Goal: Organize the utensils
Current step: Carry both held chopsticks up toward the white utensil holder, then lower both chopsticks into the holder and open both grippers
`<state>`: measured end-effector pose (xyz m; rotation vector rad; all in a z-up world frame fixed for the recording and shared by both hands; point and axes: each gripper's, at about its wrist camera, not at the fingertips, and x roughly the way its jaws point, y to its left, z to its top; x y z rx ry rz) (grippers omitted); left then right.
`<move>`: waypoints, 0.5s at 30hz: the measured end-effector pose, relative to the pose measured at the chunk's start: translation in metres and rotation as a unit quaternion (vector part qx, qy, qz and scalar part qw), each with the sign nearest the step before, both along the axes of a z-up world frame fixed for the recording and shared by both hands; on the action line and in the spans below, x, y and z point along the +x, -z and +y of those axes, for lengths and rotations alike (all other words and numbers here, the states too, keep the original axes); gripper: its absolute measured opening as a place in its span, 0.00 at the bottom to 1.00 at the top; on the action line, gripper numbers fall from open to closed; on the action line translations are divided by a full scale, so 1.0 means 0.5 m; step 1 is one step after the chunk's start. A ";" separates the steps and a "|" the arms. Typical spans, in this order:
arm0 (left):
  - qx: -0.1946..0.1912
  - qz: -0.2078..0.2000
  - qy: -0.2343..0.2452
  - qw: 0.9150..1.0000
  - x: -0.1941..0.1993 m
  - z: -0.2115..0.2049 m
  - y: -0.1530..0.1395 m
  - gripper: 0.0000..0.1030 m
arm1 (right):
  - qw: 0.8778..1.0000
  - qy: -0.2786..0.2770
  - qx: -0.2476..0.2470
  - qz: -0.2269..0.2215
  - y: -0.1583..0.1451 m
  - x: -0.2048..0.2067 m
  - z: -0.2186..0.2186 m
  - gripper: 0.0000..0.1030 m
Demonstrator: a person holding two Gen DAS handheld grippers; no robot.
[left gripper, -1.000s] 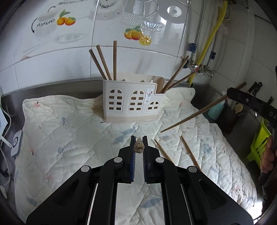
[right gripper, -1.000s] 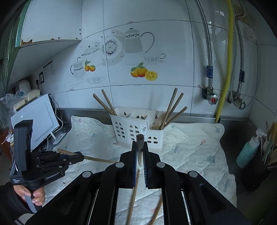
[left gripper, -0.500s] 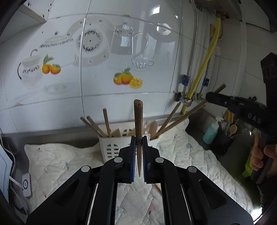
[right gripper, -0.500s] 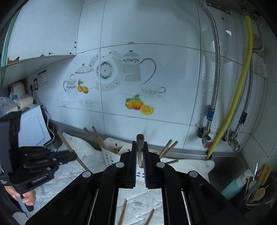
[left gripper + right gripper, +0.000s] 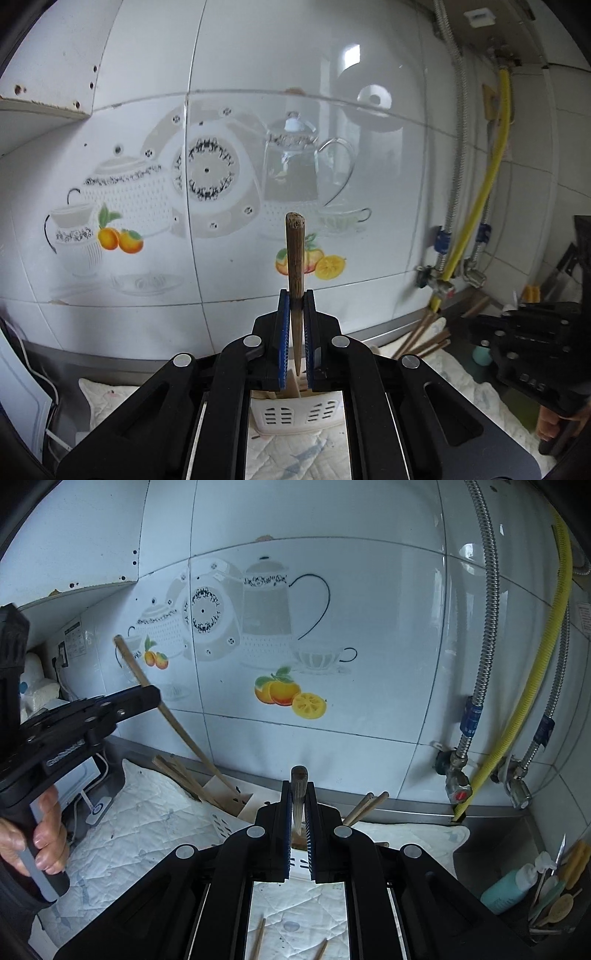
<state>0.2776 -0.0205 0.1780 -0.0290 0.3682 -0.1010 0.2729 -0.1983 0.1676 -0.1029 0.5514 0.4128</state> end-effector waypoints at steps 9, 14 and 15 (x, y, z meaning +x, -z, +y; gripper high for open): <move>-0.014 0.061 -0.022 0.998 0.074 0.021 0.065 0.06 | 0.999 -0.005 0.020 0.032 0.029 0.043 -0.003 0.07; -0.024 0.075 -0.023 0.997 0.086 0.028 0.082 0.08 | 0.999 -0.004 0.023 0.036 0.042 0.053 -0.001 0.08; -0.027 0.073 -0.019 0.997 0.084 0.028 0.082 0.09 | 0.999 -0.002 0.023 0.033 0.042 0.053 -0.001 0.08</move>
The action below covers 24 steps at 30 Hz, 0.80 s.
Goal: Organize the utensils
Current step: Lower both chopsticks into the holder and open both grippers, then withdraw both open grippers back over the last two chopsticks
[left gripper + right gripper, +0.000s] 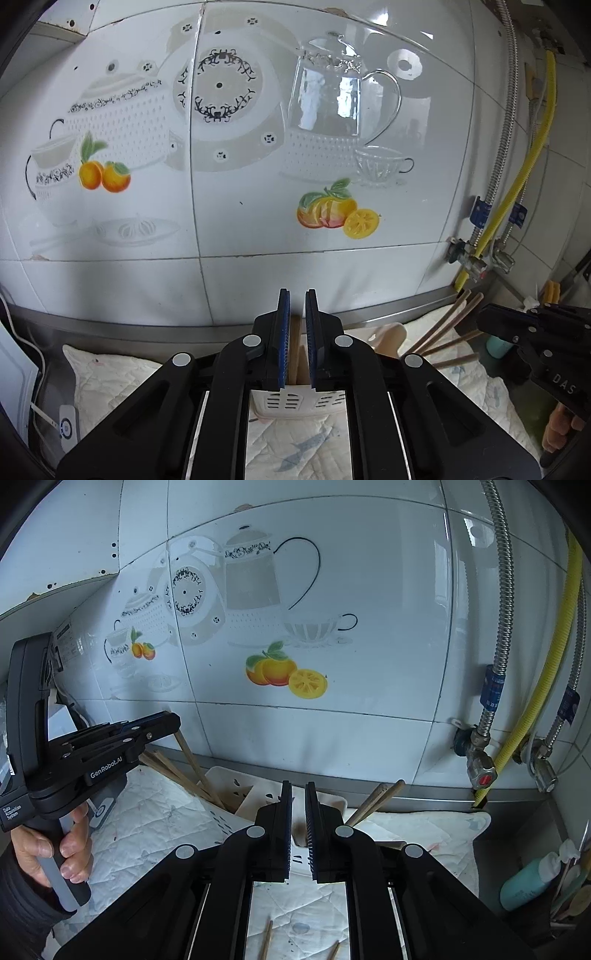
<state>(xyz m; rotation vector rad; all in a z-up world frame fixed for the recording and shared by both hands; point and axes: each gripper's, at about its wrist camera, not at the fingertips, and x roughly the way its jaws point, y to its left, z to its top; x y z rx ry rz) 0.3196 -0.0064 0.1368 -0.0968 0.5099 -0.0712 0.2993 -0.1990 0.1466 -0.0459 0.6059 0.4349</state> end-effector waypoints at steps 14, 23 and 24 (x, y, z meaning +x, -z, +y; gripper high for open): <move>0.010 -0.014 0.003 1.000 -0.127 -0.014 -0.009 0.32 | 0.999 0.007 0.019 -0.039 -0.027 -0.153 -0.047 0.21; 0.016 -0.006 0.020 1.000 -0.266 -0.047 0.041 0.48 | 0.998 0.019 0.043 -0.053 -0.015 -0.329 -0.113 0.27; 0.018 -0.004 0.023 1.000 -0.281 -0.053 0.050 0.49 | 0.997 0.021 0.044 -0.053 -0.009 -0.347 -0.118 0.27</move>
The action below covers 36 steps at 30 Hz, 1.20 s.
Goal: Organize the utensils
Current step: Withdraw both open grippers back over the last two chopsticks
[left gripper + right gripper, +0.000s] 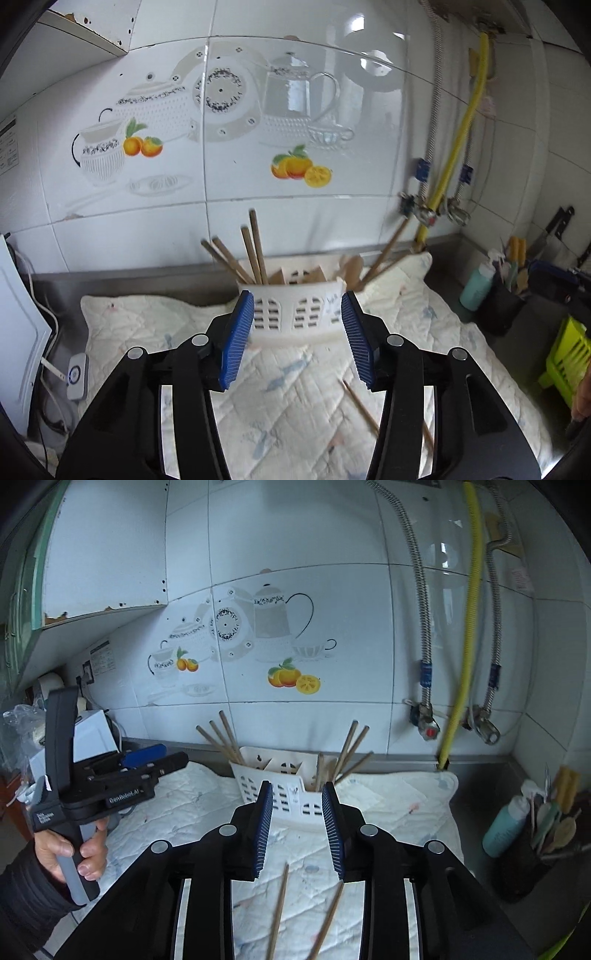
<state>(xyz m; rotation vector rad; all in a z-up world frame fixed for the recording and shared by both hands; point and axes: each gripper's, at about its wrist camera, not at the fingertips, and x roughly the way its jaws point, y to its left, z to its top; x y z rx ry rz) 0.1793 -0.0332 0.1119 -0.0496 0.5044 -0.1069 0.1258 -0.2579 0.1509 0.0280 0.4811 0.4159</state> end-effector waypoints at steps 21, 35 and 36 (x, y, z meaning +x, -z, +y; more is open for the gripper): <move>-0.017 0.099 0.027 0.995 -0.154 -0.078 0.232 0.60 | 0.995 0.054 -0.020 0.075 0.297 -0.186 -0.030 0.27; -0.028 0.147 0.033 0.988 -0.157 -0.101 0.313 0.60 | 0.986 0.056 0.006 0.157 0.449 -0.152 -0.006 0.24; -0.029 0.151 0.034 0.988 -0.156 -0.104 0.318 0.60 | 0.986 0.055 0.006 0.160 0.455 -0.150 -0.003 0.22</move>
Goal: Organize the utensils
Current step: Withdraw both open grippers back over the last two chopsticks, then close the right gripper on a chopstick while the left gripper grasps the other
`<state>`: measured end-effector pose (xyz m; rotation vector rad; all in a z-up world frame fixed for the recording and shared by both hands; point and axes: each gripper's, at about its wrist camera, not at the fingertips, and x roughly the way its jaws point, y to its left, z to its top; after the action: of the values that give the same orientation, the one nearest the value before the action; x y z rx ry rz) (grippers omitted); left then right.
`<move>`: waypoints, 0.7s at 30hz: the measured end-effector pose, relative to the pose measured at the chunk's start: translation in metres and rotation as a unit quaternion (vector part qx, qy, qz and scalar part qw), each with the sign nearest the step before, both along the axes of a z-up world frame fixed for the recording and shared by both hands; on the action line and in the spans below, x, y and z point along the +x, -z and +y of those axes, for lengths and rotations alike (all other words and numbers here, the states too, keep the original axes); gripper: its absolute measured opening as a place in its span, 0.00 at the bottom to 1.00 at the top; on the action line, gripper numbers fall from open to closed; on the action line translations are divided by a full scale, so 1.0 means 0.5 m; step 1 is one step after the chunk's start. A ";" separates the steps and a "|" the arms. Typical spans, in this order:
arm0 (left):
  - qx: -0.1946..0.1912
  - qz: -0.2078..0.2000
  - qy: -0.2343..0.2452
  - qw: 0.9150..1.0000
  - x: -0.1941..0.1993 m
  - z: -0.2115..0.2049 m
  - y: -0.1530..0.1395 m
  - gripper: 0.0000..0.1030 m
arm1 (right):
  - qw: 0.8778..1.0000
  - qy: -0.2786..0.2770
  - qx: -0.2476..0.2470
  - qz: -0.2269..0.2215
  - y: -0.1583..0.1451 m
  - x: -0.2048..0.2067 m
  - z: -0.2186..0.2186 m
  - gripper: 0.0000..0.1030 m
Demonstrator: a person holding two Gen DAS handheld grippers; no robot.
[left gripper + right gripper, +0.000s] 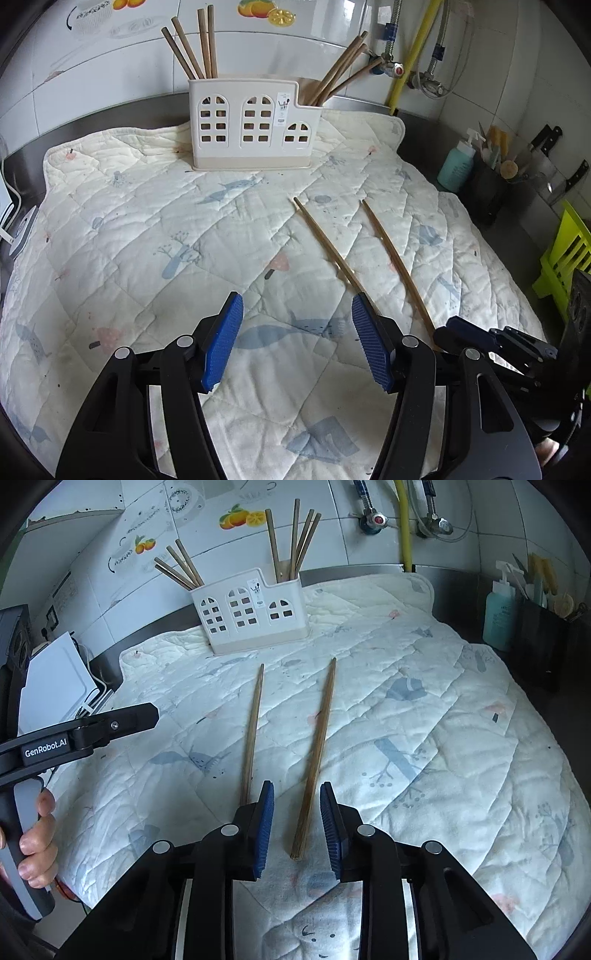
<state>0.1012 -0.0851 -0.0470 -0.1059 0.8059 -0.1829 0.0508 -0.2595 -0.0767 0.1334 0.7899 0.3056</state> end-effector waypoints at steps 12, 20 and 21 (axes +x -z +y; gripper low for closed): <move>-0.010 0.030 0.023 0.999 0.001 -0.044 0.043 0.58 | 1.000 0.013 -0.002 0.009 0.021 0.006 -0.008 0.08; -0.036 0.045 0.031 0.998 -0.006 -0.095 0.066 0.47 | 1.000 0.026 0.003 0.009 0.015 -0.006 -0.050 0.07; -0.039 0.046 0.031 0.998 -0.006 -0.101 0.068 0.44 | 1.000 0.026 0.002 0.010 0.016 -0.009 -0.055 0.07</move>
<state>0.0981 -0.1356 -0.0812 -0.1647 0.8948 -0.2705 0.0465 -0.2870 -0.0845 0.1606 0.8042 0.2562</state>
